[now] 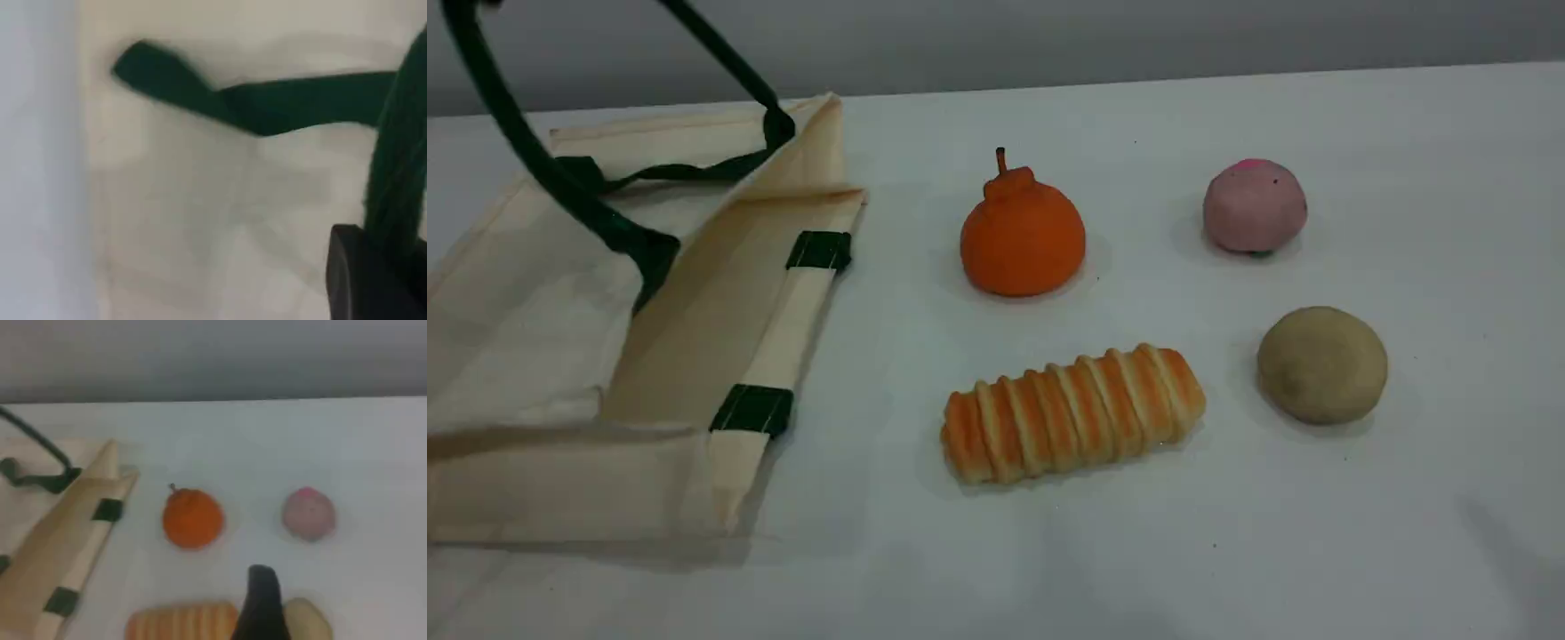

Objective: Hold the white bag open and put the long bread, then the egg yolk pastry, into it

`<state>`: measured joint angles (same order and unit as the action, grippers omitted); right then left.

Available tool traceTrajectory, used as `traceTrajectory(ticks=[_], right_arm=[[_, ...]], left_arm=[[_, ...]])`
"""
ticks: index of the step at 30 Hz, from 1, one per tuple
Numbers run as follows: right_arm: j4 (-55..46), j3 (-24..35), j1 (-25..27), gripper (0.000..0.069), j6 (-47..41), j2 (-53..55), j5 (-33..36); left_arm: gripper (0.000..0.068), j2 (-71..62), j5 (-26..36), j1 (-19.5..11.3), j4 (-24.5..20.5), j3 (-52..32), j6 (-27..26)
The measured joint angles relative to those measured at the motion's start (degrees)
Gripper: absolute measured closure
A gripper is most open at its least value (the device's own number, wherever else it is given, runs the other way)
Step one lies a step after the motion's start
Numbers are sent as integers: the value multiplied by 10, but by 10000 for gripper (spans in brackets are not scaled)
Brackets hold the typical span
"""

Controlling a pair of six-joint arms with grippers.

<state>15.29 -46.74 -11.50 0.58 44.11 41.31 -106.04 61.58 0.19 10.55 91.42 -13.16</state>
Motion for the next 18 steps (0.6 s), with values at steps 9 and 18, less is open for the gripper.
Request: traceTrajectory(ticks=[9,18], right_arm=[[138,0,0,177,10,0,42],[332,0,0,177,7,33,93]], left_arm=[[598,-1,45,0,108,128,-89],[598,-1,71,0,181,198,-156]])
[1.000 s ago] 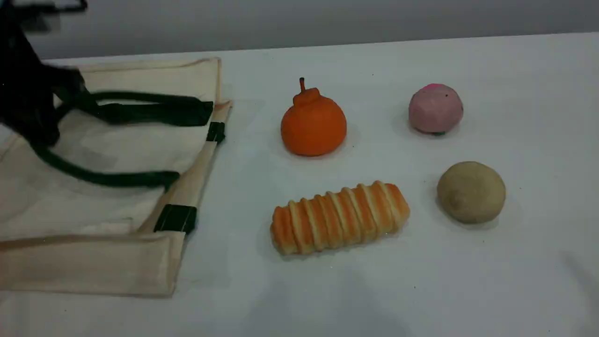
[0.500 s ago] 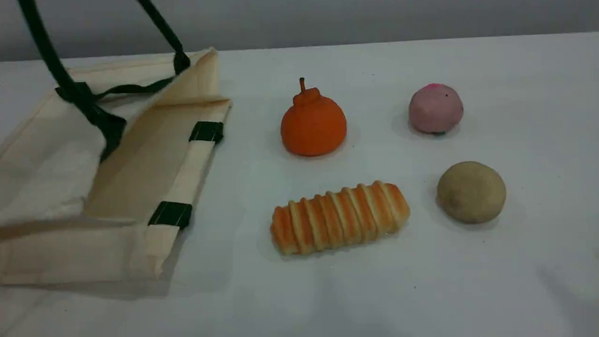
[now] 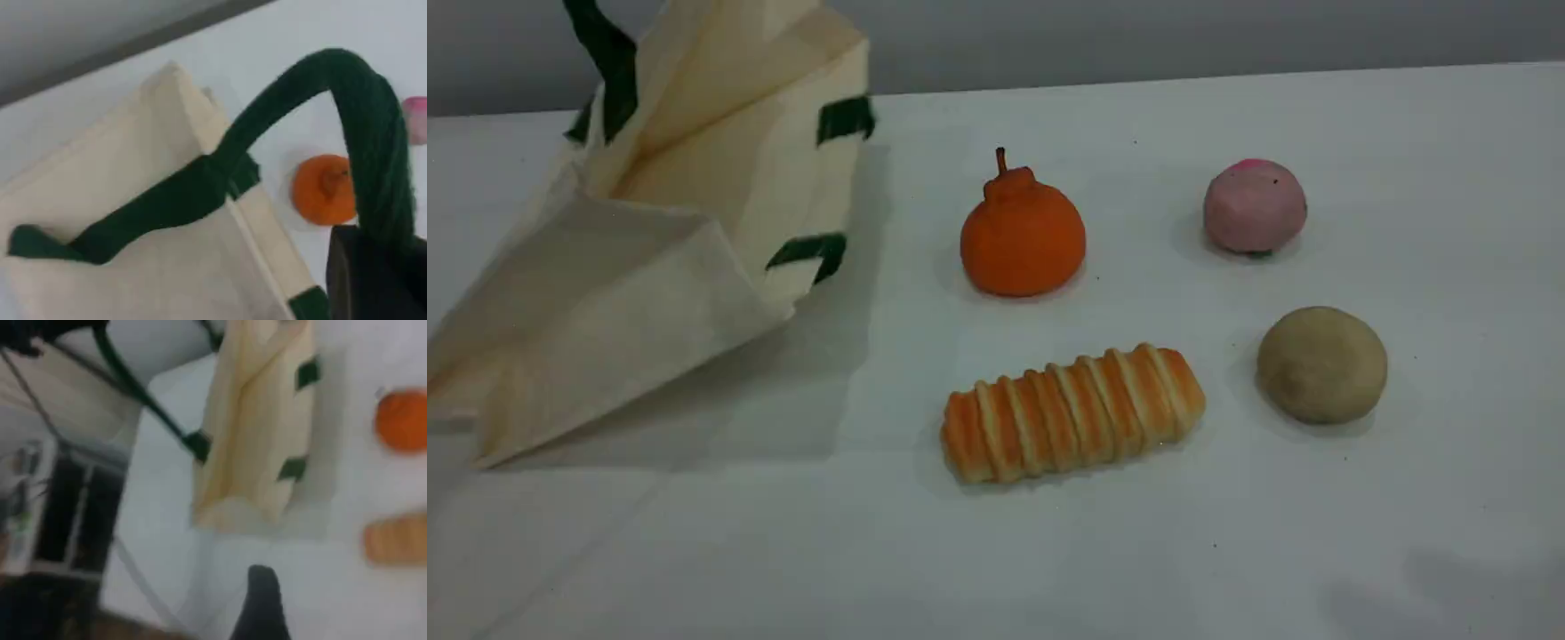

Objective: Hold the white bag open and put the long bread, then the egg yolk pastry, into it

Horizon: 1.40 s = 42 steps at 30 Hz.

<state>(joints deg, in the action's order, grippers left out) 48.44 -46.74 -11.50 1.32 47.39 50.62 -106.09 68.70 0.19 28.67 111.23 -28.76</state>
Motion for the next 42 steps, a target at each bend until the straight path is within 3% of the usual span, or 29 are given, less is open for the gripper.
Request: traceTrajectory(ticks=[7,12,22,26,33,42], right_arm=[[114,0,0,177,-54,85,60],[116,0,0,177,-110,157,62],[115,1,-2,177,-95,317,62],[115,1,-37,177,-83,371,27],[120,1,-127,177,-70,440,-95],[138,1,-141,177,-73,507,-135]], left_arm=[[598,0,-28,0,4,0,-25],[598,0,-34,0,3,0,-41],[598,0,-34,0,0,-1,-49],[598,0,-34,0,-1,-1,-50],[598,0,-34,0,-1,-1,-51],[598,0,-32,0,-1,-1,-51]])
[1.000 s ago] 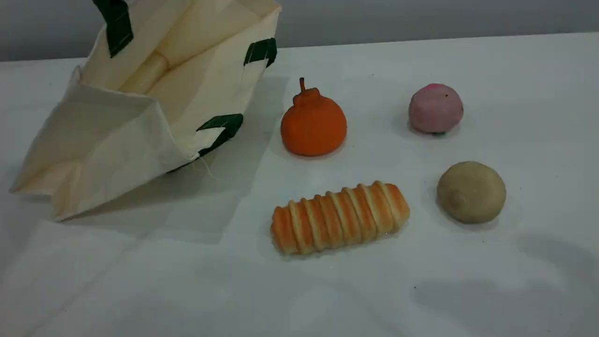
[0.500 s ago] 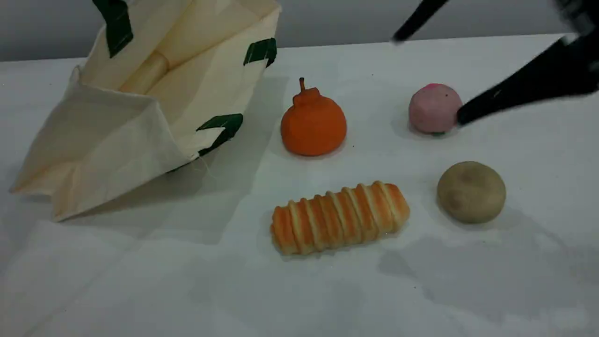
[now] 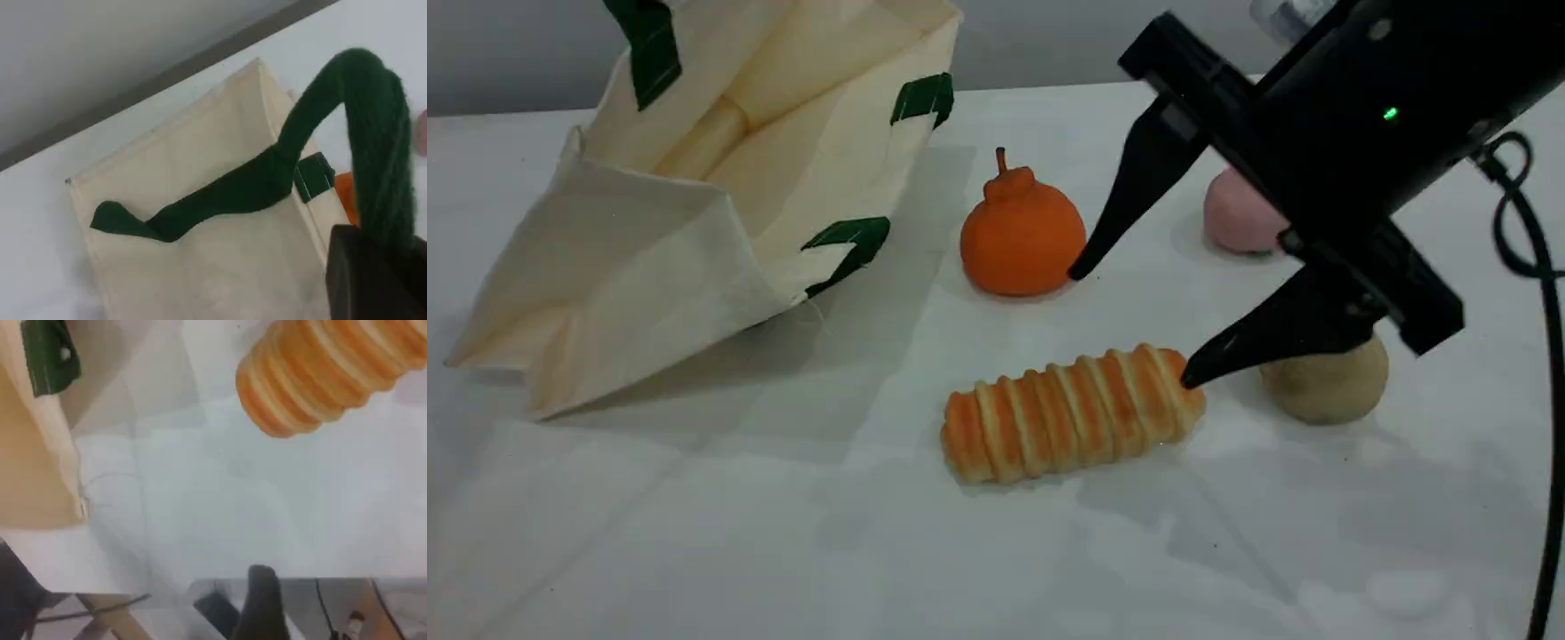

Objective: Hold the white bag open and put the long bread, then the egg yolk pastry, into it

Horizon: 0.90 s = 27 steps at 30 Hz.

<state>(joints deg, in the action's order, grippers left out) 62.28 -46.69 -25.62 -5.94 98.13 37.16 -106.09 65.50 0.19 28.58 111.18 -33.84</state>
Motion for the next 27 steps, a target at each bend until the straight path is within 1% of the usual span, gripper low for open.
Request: traceTrajectory(ticks=[6,10,12,16,21,24,27], right_arm=[[26,-1,0,177,20,25,-38],[57,-1,0,177,46,56,-42],[77,-1,0,177,67,73,-44],[125,-1,0,177,116,103,-73],[208,-5,0,177,192,130,-103],[249,-22,0,177,234,150,-102],[260,-38,-1,177,245,170,-88]], left_arm=[[598,0,1,0,1,0,0],[598,0,1,0,1,0,0],[598,0,1,0,1,0,0],[598,0,1,0,1,0,0],[598,0,2,0,1,0,0],[598,0,2,0,0,0,0],[598,0,2,0,0,0,0]])
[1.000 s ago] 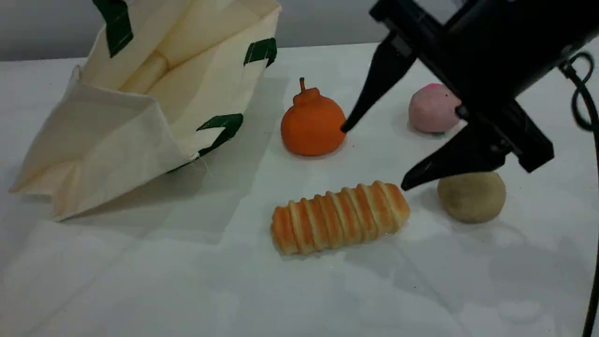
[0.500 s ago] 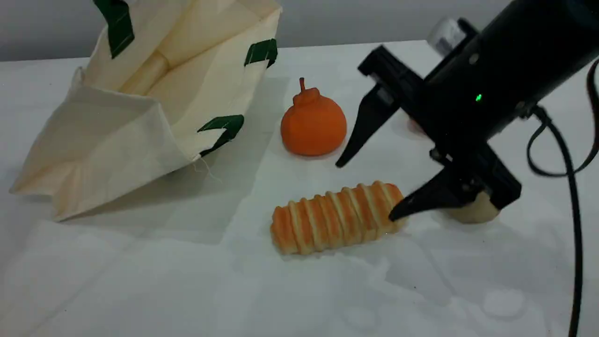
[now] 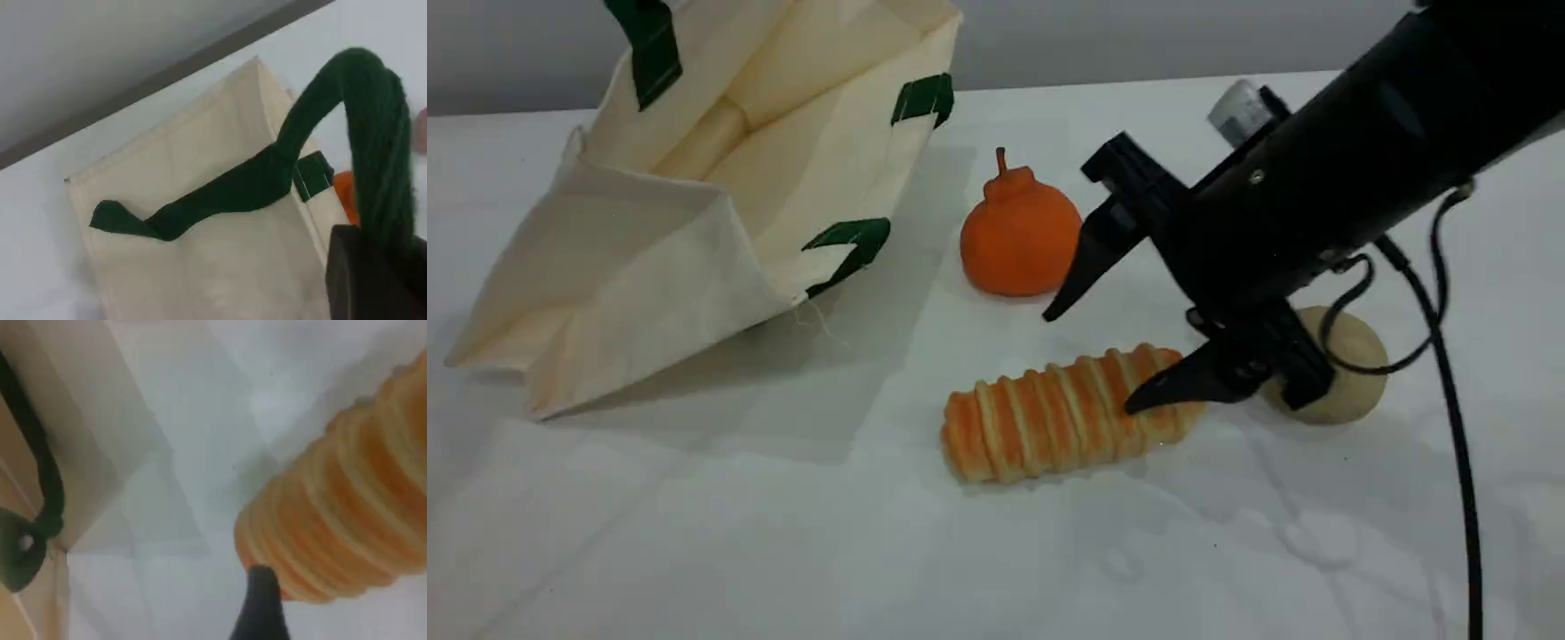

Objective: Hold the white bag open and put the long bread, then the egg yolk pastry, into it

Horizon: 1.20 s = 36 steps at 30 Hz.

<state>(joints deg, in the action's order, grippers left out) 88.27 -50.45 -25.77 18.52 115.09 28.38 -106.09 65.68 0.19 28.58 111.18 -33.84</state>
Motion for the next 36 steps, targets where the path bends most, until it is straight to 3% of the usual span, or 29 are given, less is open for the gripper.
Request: traceTrajectory(ticks=[10,19,23,36], right_arm=[[-2,-9,0,177,0,44,22],[4,-9,0,204,19,54,-15],[6,-9,0,281,31,56,-20],[7,-9,0,624,111,55,-40]], left_arm=[[598,0,0,0,-1,0,-2],[598,0,0,0,-1,0,-2],[598,0,-1,0,-1,-1,-3],[598,0,-1,0,-1,-1,-4]])
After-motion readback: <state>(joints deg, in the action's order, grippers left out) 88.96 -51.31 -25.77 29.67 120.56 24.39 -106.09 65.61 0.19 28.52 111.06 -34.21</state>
